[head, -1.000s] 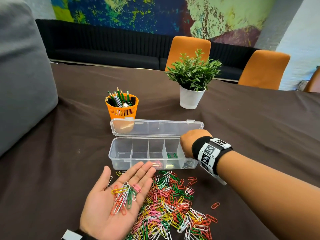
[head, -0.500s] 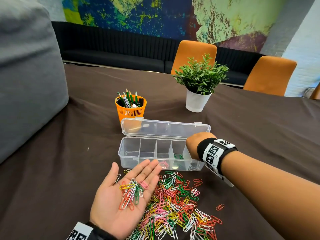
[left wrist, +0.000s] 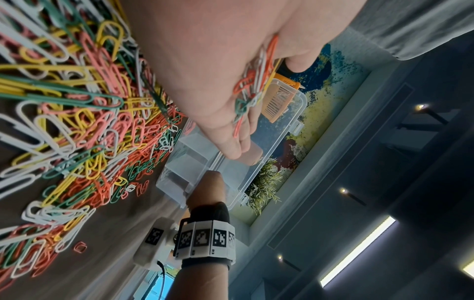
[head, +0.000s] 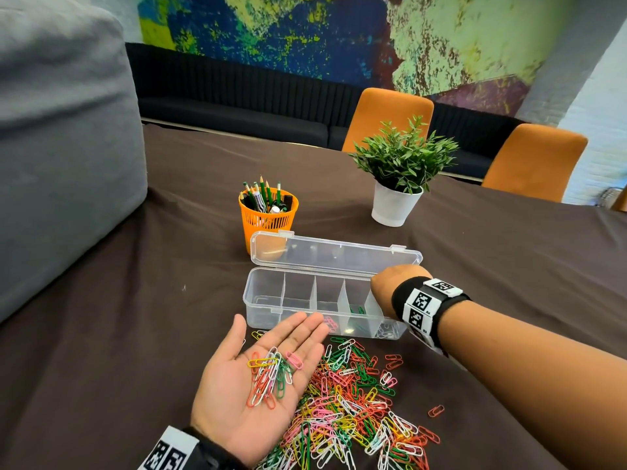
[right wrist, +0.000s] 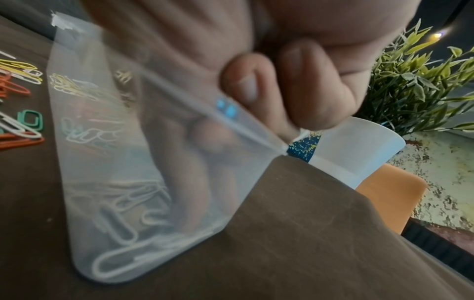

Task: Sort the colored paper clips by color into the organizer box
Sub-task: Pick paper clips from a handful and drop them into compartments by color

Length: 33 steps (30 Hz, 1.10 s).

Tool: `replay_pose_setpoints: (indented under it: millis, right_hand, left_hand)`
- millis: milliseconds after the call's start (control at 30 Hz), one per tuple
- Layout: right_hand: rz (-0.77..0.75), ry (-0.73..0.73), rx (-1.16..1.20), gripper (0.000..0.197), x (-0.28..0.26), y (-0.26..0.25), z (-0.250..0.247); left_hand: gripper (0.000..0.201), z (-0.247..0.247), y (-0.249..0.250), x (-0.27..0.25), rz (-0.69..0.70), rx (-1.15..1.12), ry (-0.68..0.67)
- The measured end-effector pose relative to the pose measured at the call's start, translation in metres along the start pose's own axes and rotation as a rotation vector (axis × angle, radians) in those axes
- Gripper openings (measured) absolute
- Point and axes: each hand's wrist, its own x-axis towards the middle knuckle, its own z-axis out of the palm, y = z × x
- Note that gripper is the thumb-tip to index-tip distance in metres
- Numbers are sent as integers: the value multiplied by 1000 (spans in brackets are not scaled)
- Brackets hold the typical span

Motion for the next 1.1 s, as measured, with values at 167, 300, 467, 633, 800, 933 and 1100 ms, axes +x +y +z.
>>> replay_pose_setpoints:
  millis: [167,300,467,633,800,933,1100]
  right_hand:
    - [-9,-9,11,8,2,2,2]
    - [-13,1,45,4,2,3,3]
    - [-57,-12,198,11,-1,14,4]
    - [-80,19,676,11,-9,44,10]
    - [-74,-64,1007,4,-18,56,17]
    - [-45,-16,1158,5,-19,52,19]
    - [-21,182,997,6,-19,26,6]
  left_hand:
    - [78,19,2,-6,-43,-269,66]
    - [79,26,5,-8,-92,-354,81]
    - [79,30,9,-13,-120,-345,89]
    - [80,31,9,-13,-138,-316,100]
    - [80,28,9,-12,-160,-306,122]
    - [80,26,9,-11,-150,-305,129]
    - [81,34,10,-13,-147,-287,154]
